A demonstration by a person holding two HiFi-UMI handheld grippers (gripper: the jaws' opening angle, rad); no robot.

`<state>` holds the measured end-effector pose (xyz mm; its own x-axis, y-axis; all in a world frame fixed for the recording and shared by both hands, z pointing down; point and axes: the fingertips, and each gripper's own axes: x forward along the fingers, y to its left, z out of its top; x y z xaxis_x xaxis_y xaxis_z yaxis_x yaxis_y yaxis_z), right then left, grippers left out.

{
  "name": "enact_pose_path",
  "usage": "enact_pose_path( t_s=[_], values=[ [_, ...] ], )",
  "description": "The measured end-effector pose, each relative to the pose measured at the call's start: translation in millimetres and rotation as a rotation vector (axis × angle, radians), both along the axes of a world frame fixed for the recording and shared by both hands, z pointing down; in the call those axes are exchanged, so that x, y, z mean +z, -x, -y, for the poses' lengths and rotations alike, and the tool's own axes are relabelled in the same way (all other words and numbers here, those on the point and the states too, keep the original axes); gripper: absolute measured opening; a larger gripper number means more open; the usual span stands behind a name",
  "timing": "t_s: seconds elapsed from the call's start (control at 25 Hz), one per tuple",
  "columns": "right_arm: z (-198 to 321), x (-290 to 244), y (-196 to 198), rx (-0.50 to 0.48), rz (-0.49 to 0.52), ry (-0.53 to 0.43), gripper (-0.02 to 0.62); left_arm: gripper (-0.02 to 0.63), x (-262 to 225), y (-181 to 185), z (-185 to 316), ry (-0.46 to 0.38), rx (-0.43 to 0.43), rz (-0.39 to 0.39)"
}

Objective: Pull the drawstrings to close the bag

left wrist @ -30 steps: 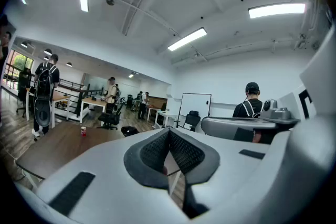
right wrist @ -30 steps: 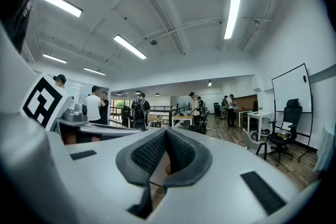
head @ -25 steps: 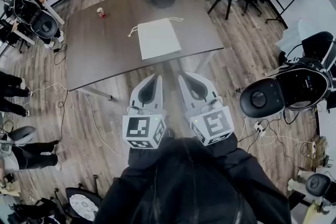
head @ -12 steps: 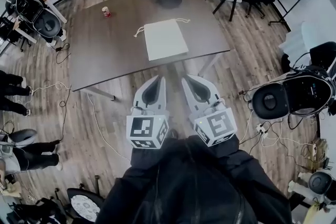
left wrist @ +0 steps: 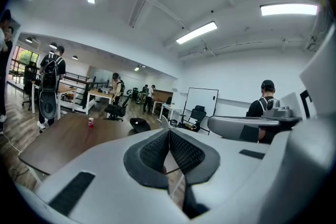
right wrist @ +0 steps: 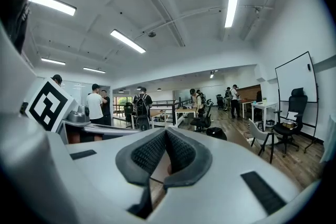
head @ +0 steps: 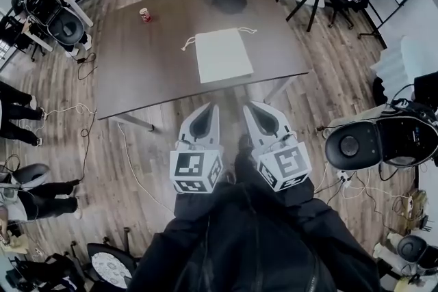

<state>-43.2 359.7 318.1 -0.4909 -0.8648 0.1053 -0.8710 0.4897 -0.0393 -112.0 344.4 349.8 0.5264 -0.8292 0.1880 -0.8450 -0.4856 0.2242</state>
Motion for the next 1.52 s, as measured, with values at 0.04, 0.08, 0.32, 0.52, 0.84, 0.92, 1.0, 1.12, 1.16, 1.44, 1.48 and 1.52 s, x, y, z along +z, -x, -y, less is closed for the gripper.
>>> enact_pose_path(
  t_s=[0.04,0.08,0.32,0.52,0.84,0.92,1.0,1.12,1.16,1.44,1.48,1.52],
  values=[
    [7.2,3.4,-3.1,-0.004,0.003,0.004,0.023,0.032,3.4,-3.8,6.0,0.006,0.000,0.002],
    [15.6,6.7,-6.0,-0.008,0.005,0.008,0.023,0.032,6.2,-7.3,13.3,0.012,-0.001,0.005],
    [87.4,18.0,-11.4,-0.036,0.023,0.013,0.023,0.032,13.4,-9.4,79.5,0.012,-0.033,0.028],
    [162.5,19.5,-35.7,-0.062,0.036,0.011,0.023,0.032,15.6,-28.7,153.6,0.010,-0.066,0.045],
    [282.4,19.6,-73.3,-0.104,0.060,0.043,0.023,0.032,18.3,-64.6,270.3,0.042,-0.090,0.071],
    [308.8,23.0,-80.3,-0.110,0.064,0.052,0.023,0.032,22.6,-69.2,297.6,0.057,-0.097,0.074],
    [332.8,28.9,-87.7,-0.110,0.066,0.070,0.023,0.032,28.5,-72.4,321.1,0.073,-0.103,0.075],
    [362.3,40.8,-96.3,-0.110,0.064,0.103,0.023,0.032,42.9,-71.3,348.6,0.100,-0.117,0.078],
    [370.3,45.6,-99.0,-0.112,0.062,0.112,0.023,0.032,49.2,-69.1,355.7,0.111,-0.127,0.081],
    [421.3,85.4,-108.5,-0.114,0.025,0.204,0.023,0.032,102.3,-28.1,394.6,0.231,-0.217,0.111],
    [426.1,93.0,-108.2,-0.115,0.018,0.220,0.023,0.032,109.3,-21.7,397.2,0.249,-0.230,0.109],
    [431.1,100.5,-108.3,-0.114,0.011,0.236,0.023,0.032,115.5,-16.3,400.6,0.262,-0.241,0.106]
  ],
)
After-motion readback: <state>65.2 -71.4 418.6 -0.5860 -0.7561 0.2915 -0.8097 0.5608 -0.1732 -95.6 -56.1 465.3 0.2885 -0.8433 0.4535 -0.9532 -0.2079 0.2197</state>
